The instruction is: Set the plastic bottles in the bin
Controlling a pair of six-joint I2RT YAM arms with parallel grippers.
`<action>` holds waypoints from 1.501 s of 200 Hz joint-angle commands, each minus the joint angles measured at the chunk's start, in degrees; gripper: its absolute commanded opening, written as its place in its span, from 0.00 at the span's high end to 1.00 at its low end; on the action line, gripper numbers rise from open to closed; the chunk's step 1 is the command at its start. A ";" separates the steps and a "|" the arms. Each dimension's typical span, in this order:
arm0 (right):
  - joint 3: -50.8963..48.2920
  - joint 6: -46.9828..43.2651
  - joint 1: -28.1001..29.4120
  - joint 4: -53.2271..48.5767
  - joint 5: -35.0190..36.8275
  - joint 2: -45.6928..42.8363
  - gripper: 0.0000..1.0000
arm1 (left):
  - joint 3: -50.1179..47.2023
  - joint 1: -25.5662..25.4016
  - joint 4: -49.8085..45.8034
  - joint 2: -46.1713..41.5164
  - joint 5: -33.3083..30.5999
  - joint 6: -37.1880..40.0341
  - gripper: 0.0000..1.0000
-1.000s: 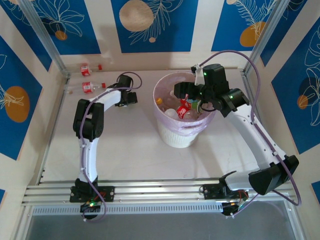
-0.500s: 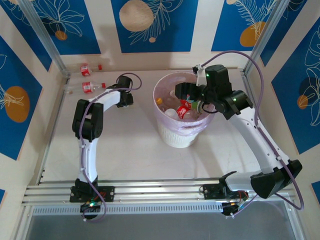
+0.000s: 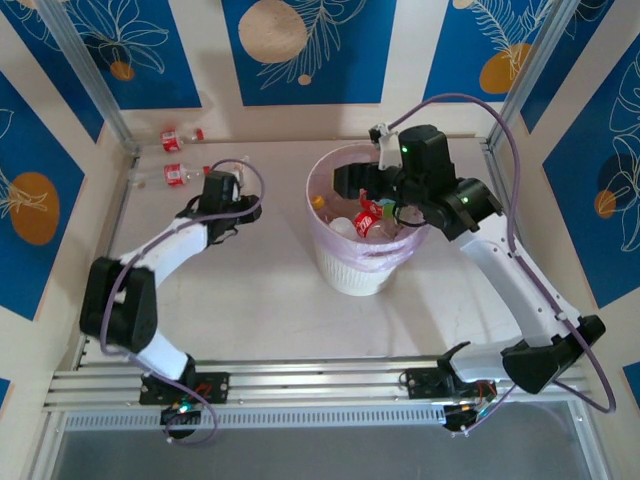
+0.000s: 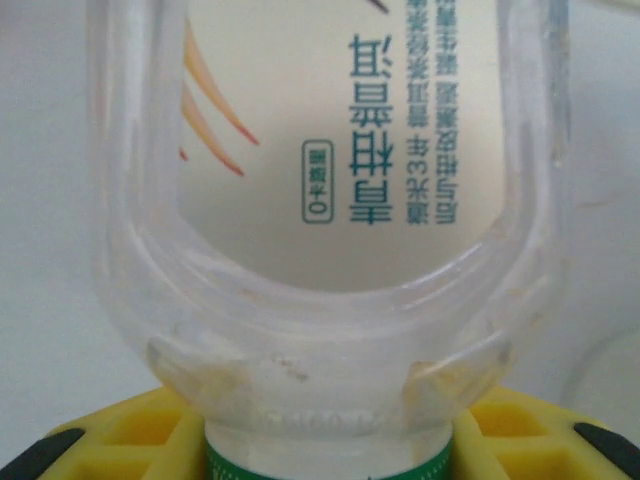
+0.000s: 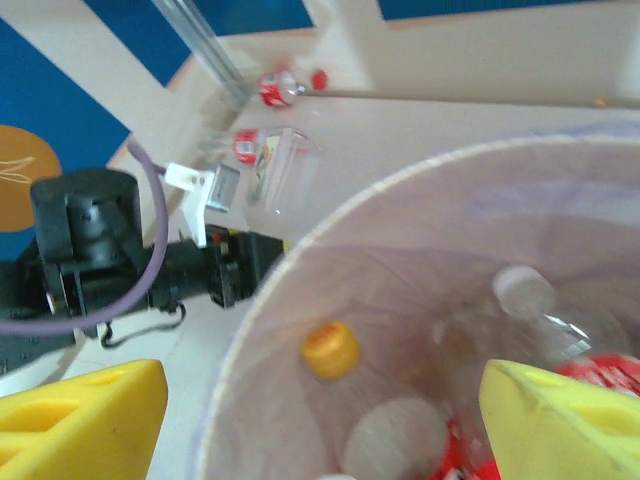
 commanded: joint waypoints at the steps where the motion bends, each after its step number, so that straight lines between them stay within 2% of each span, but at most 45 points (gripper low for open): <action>1: 5.60 1.56 2.39 1.93 -0.85 4.34 0.17 | -5.91 -0.48 10.67 -5.70 10.16 1.95 0.94; 20: 12.79 1.18 4.80 0.53 -1.31 10.03 0.17 | -10.49 -0.52 15.31 -11.01 13.45 4.48 1.00; 63: 28.03 1.21 8.09 -2.72 -2.70 23.48 0.14 | -16.66 -0.48 22.60 -19.89 19.41 4.26 1.00; 108: 42.05 1.35 10.12 -6.97 -4.81 35.97 0.10 | -16.88 -0.48 25.07 -24.26 24.65 2.94 1.00; 141: 48.58 2.55 10.15 -9.33 -4.85 41.97 0.09 | -17.02 -0.46 25.70 -25.84 25.93 3.86 1.00; 168: 50.11 3.59 10.04 -9.40 -6.10 44.34 0.09 | -16.87 -0.48 26.04 -25.73 25.84 4.24 1.00; 185: 50.14 3.80 10.01 -9.40 -7.07 44.80 0.14 | -16.61 -0.50 26.27 -25.18 25.63 4.26 1.00; 203: 50.13 3.43 10.02 -9.23 -8.11 44.84 0.29 | -16.50 -0.48 26.51 -24.47 25.40 4.24 1.00; 222: 49.81 3.35 10.01 -8.92 -8.14 44.55 0.34 | -16.50 -0.51 26.93 -24.27 25.23 4.26 1.00; 229: 49.49 3.27 10.05 -8.56 -7.97 44.42 0.35 | -16.50 -0.48 27.04 -24.27 25.22 4.26 0.93; 238: 48.90 3.21 10.05 -7.83 -7.82 44.07 0.39 | -16.50 -0.48 26.87 -24.27 25.16 4.27 0.75; 244: 48.54 3.18 10.05 -7.22 -7.81 43.86 0.40 | -16.50 -0.48 26.79 -24.35 25.17 4.26 0.56; 266: 47.79 2.69 9.97 -4.71 -6.92 42.86 0.44 | -16.81 -0.52 26.26 -24.69 25.94 4.32 0.01; 300: 47.94 1.28 8.95 -0.24 -3.92 40.31 0.46 | -18.04 -0.48 26.11 -25.05 30.36 4.90 0.00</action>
